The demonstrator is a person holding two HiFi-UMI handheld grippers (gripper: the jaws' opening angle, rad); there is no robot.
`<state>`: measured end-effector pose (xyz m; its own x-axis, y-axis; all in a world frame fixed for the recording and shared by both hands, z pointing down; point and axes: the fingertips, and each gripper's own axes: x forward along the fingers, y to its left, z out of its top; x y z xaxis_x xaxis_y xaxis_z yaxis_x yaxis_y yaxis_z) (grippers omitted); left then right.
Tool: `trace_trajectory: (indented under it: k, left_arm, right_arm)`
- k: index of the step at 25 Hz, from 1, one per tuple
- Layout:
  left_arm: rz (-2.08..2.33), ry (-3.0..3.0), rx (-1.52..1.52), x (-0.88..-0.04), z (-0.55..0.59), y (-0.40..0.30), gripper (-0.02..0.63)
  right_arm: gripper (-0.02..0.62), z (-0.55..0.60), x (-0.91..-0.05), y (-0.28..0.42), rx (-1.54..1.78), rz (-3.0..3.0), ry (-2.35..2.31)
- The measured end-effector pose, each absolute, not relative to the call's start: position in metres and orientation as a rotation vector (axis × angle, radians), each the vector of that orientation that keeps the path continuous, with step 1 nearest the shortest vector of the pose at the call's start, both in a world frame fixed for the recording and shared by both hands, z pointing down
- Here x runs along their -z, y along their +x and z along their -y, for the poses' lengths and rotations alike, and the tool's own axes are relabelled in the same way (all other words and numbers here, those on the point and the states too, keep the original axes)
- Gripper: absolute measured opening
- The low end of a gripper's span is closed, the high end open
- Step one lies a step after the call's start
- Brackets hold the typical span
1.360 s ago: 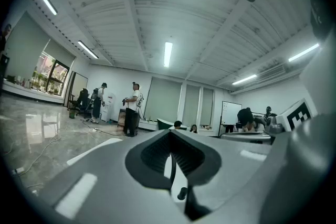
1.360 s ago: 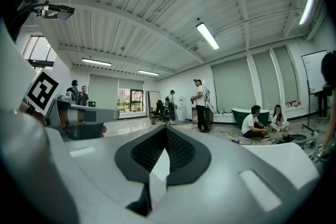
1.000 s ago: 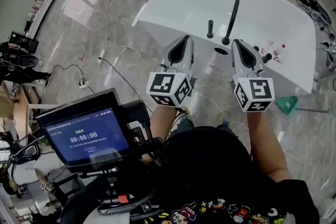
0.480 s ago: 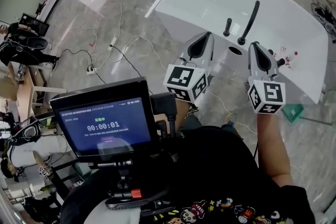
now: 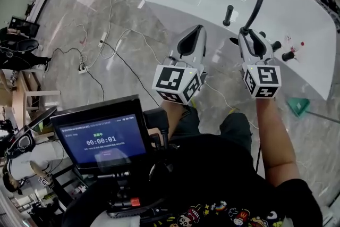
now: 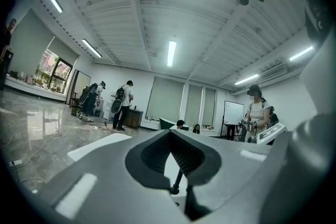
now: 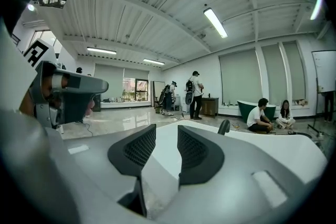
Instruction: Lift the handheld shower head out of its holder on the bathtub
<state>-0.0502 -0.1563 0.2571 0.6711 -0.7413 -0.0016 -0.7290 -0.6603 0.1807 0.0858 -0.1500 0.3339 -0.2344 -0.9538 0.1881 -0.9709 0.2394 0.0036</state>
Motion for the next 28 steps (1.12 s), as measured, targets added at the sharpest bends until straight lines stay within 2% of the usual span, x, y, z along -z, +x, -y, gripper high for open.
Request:
trace_trajectory:
  k: [4,11,22,28]
  left_arm:
    - [1.213,2.713,0.126,-0.333,0.182,-0.048,0.001]
    - [1.240,2.683,0.135,-0.484,0.242,-0.033,0.001]
    - [1.252,2.678,0.201,-0.499,0.253,-0.049,0.001]
    - [1.280,2.666,0.189,-0.519,0.255,-0.052,0.001]
  right_arm:
    - [0.164,0.185,-0.421,0.087,-0.196,2.329,1.843]
    - [0.170,0.267,-0.584,0.107,-0.242,2.313,1.865]
    - [0.179,0.315,-0.589,0.101,-0.168,2.269,1.890]
    - [0.199,0.339,-0.620,0.109,-0.197,2.224,1.925]
